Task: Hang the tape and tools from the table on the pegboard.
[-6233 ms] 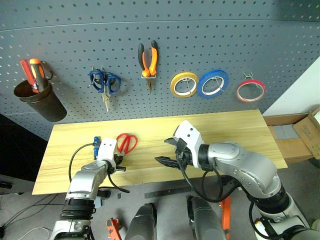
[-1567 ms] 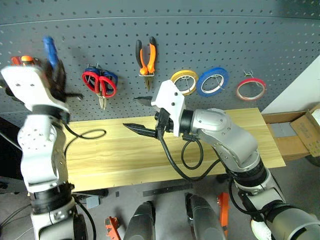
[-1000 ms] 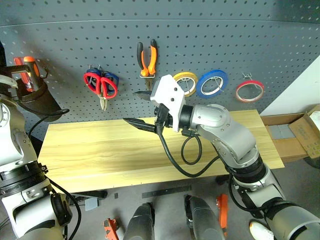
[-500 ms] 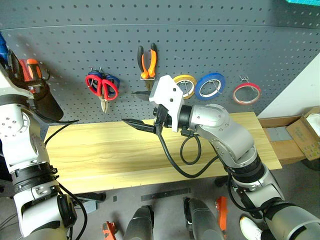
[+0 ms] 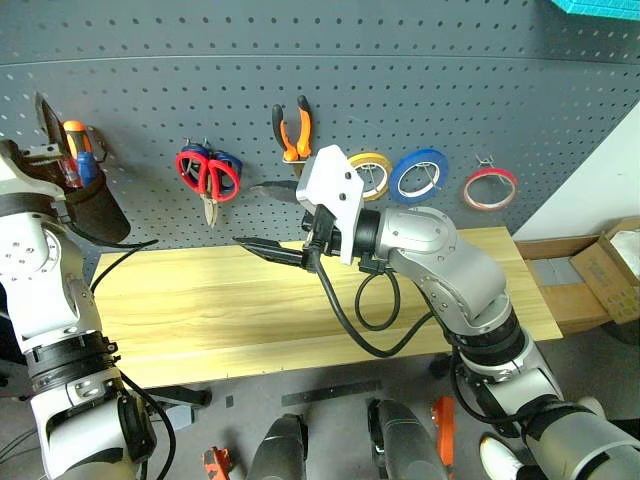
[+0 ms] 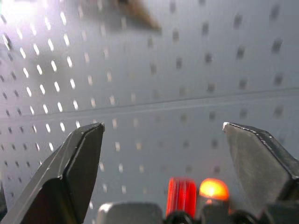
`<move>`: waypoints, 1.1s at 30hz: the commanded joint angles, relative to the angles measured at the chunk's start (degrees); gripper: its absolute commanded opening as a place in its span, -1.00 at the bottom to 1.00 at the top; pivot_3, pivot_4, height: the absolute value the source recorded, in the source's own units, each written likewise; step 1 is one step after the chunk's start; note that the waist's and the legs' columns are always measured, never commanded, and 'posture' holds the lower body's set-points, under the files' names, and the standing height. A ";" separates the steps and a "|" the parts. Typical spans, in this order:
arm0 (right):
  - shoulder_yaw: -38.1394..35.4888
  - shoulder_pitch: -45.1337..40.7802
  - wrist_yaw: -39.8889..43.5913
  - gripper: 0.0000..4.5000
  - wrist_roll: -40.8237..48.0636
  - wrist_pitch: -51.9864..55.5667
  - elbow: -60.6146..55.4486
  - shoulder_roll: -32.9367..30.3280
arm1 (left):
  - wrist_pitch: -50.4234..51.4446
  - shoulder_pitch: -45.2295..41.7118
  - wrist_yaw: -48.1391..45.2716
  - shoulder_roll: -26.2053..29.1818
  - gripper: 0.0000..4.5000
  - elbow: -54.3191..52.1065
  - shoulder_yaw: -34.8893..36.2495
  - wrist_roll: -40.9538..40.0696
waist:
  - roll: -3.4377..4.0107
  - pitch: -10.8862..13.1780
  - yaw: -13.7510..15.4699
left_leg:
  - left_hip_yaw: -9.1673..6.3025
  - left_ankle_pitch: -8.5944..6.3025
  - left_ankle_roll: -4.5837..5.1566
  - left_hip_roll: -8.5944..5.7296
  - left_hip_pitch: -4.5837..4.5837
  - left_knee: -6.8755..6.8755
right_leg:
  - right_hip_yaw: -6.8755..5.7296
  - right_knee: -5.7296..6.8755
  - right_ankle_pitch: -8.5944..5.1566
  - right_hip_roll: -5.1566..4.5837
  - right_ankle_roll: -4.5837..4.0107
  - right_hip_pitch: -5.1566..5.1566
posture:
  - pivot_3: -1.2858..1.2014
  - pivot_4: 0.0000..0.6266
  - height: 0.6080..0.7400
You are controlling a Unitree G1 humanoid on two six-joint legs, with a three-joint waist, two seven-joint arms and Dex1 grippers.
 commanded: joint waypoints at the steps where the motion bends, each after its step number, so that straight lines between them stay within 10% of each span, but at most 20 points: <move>1: -3.62 -1.56 0.62 0.51 1.52 -2.26 -0.74 0.16 | 1.78 -3.57 -2.98 0.84 0.98 -9.48 -4.95 -0.47 | -0.01 -0.42 0.20 | 0.01 0.00 0.00 -0.01 -0.01 0.05 | -0.01 0.01 0.02 0.01 0.00 0.02 | 0.04 -0.60 1.00; 17: -12.83 16.09 -0.92 0.51 7.43 6.78 -10.97 -13.13 | 37.21 13.84 -11.86 -8.10 0.98 -35.75 -24.11 -14.86 | 0.97 -2.97 1.21 | 0.31 -0.16 0.29 0.11 0.83 0.06 | 0.23 -0.17 0.20 0.43 -0.08 0.89 | 0.04 -0.72 1.00; 33: -21.69 41.55 -25.26 0.51 -15.18 -37.24 19.41 -8.28 | 21.20 33.77 -2.17 -18.53 0.98 -11.76 -23.26 2.80 | 1.85 -7.44 1.83 | 0.69 -0.33 0.58 0.18 2.97 0.01 | 0.44 -0.55 -0.27 0.51 0.01 3.18 | 0.05 -1.00 1.00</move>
